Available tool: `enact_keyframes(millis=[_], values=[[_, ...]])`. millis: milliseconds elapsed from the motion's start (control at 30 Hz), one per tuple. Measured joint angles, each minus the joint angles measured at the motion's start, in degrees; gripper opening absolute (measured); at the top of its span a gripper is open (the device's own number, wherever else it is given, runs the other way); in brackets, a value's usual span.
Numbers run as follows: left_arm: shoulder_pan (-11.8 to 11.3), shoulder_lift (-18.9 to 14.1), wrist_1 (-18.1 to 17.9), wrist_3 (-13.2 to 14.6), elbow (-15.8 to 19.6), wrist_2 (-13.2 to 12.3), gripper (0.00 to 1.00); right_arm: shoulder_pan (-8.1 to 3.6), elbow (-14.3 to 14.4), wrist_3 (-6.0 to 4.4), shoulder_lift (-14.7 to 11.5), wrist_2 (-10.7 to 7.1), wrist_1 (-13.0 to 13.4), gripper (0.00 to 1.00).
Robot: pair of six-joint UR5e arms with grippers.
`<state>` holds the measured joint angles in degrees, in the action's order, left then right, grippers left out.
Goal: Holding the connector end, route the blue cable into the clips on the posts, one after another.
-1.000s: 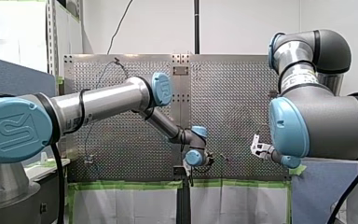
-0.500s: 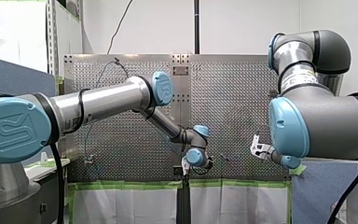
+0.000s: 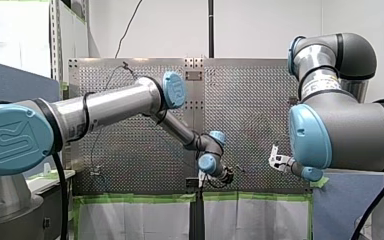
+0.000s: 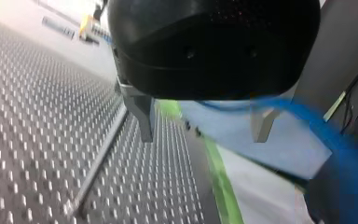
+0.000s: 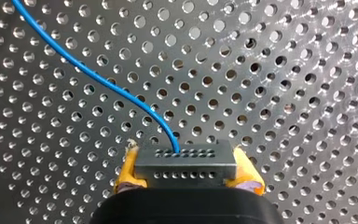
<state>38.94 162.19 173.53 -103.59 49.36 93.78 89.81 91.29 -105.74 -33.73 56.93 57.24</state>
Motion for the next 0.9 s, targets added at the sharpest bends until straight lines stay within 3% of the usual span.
enact_keyframes(millis=[333, 900], values=[[1.30, -4.08, -1.30, 0.41, 5.43, -0.25, 1.00, 0.14, 0.00, 0.08, 0.23, 0.03, -0.24, 0.00], [2.90, -4.23, -6.75, -0.51, 5.99, 1.44, 1.00, 0.09, 0.00, 0.08, 0.52, 0.03, -0.24, 0.00]])
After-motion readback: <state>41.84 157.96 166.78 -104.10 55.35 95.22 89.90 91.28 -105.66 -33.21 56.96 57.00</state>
